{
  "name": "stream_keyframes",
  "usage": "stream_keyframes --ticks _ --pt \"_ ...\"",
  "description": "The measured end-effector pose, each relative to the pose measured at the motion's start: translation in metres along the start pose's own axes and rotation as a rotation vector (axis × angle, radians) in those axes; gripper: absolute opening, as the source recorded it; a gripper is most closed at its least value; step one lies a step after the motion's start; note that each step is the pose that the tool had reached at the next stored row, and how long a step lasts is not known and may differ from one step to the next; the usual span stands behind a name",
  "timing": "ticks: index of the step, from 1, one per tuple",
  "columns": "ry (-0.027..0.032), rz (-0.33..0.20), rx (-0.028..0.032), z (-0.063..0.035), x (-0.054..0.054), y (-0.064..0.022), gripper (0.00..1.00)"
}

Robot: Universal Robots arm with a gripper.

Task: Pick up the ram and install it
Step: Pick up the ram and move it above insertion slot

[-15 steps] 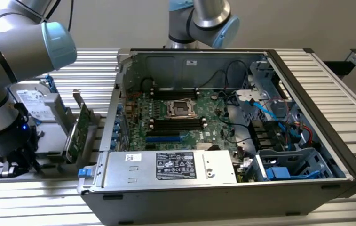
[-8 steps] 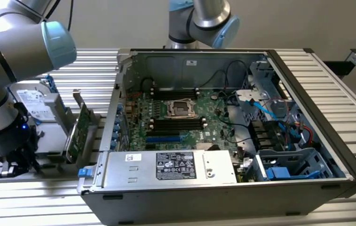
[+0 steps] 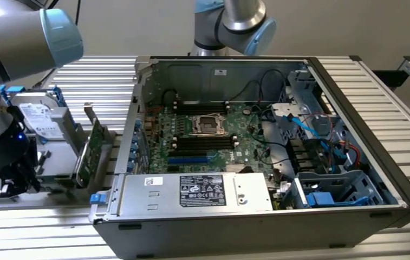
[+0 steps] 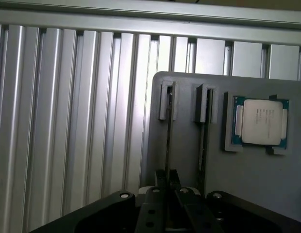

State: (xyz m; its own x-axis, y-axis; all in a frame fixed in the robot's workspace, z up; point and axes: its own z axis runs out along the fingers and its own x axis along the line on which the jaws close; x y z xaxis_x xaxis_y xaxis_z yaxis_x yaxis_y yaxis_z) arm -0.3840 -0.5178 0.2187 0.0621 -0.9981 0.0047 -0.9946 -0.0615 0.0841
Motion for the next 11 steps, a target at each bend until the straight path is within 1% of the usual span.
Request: stream_keyframes --ticks 5,11 --pt "-0.0002 0.000 -0.0005 -0.0228 0.000 0.0018 0.14" --pt "-0.0007 0.000 -0.0084 -0.0499 0.000 0.0009 0.14"
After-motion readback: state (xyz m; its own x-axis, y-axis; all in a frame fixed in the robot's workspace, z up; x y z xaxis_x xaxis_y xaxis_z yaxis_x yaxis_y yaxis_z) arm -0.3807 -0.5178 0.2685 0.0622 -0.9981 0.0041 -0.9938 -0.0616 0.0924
